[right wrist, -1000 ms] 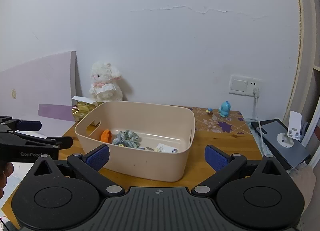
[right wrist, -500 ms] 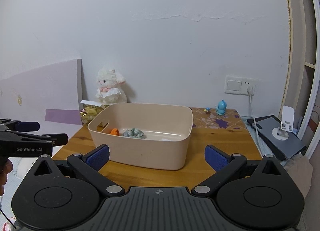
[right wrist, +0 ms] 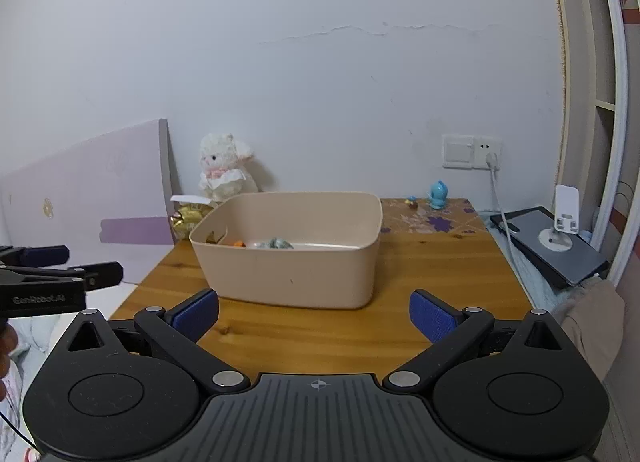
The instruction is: Organize objects
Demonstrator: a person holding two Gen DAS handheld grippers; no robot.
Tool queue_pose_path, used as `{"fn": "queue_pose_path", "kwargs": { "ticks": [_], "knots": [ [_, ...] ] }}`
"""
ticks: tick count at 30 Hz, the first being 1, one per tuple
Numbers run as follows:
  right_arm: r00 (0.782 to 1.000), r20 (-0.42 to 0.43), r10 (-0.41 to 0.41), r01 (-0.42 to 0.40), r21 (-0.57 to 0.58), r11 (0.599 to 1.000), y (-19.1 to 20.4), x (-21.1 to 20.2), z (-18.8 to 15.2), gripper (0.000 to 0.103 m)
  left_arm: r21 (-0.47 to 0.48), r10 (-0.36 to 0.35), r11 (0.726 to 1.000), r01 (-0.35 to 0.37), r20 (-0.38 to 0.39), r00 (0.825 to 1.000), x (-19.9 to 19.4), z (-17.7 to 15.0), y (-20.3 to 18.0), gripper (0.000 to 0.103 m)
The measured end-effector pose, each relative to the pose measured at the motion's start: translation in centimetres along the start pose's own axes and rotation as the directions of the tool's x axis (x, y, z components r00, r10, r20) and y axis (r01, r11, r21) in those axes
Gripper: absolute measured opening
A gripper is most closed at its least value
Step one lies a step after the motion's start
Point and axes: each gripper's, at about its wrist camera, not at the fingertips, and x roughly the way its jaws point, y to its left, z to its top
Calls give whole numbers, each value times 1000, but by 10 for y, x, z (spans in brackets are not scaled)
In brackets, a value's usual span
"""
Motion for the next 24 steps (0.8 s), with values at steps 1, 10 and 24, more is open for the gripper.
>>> {"fn": "queue_pose_path", "kwargs": {
  "ticks": [1,10,24],
  "knots": [
    [1000,-1,-2,2,1,1000,-1,-2,-2,103,1,1,1000,-1,1,1000,-3,-2,-1,88],
    [1000,-16,25,-25,21,999,3,-25,-22,103,6,-22,1000,22,4,1000,-30,-22,-16,88],
    [1000,1,3,-3,10,1000,9,-67,-40,103,-25,-12,1000,12,-2,1000,-62,-44,-21,88]
  ]
}}
